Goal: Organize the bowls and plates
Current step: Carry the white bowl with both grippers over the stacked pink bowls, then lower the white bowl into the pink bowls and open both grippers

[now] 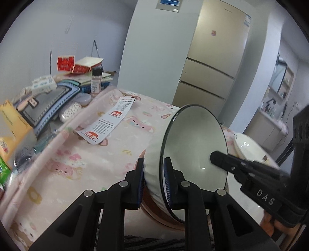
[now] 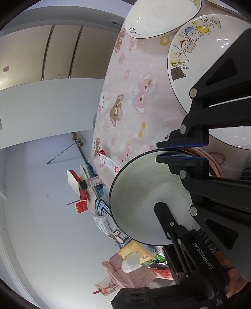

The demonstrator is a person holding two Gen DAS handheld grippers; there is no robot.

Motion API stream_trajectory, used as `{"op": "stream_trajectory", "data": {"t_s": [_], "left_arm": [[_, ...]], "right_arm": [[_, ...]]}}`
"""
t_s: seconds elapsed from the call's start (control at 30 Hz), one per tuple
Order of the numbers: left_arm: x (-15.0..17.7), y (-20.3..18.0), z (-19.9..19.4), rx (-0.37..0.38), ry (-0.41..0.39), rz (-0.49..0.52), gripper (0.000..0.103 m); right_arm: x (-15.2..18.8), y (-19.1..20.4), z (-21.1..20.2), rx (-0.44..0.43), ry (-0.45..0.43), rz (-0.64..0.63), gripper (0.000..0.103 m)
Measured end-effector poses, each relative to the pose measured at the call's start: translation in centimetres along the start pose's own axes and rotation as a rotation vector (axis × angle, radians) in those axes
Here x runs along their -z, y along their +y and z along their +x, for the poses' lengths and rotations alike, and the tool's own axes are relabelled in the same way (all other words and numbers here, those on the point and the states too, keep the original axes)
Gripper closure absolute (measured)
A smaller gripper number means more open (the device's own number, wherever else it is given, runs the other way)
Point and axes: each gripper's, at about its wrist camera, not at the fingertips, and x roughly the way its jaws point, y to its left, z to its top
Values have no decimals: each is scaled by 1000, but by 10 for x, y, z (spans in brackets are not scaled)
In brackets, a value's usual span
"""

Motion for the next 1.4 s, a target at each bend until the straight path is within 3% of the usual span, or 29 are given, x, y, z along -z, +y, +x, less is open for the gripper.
{"op": "stream_trajectory", "data": {"t_s": [0.1,0.23,0.6,1.0,1.17,1.23,1.4], "left_arm": [[4,-15,0,-77,-12,101,83],[3,-10,1,-52,-7,90,83],[4,-14,-2,-74,-9,141,82],[3,-15,-2,-74,-1,156,81],[7,-27,-2,-110,-15,226,67],[9,-35,-2,-122,-15,271,57],[9,-34,-2,-111,-20,266,54]], "right_arm": [[0,7,0,47,6,-53,95],[0,22,0,132,22,-152,93],[6,42,3,246,29,-313,89],[5,39,0,227,45,-324,90],[4,40,0,229,57,-323,89],[3,40,0,223,61,-318,90],[2,38,-1,210,82,-289,90]]}}
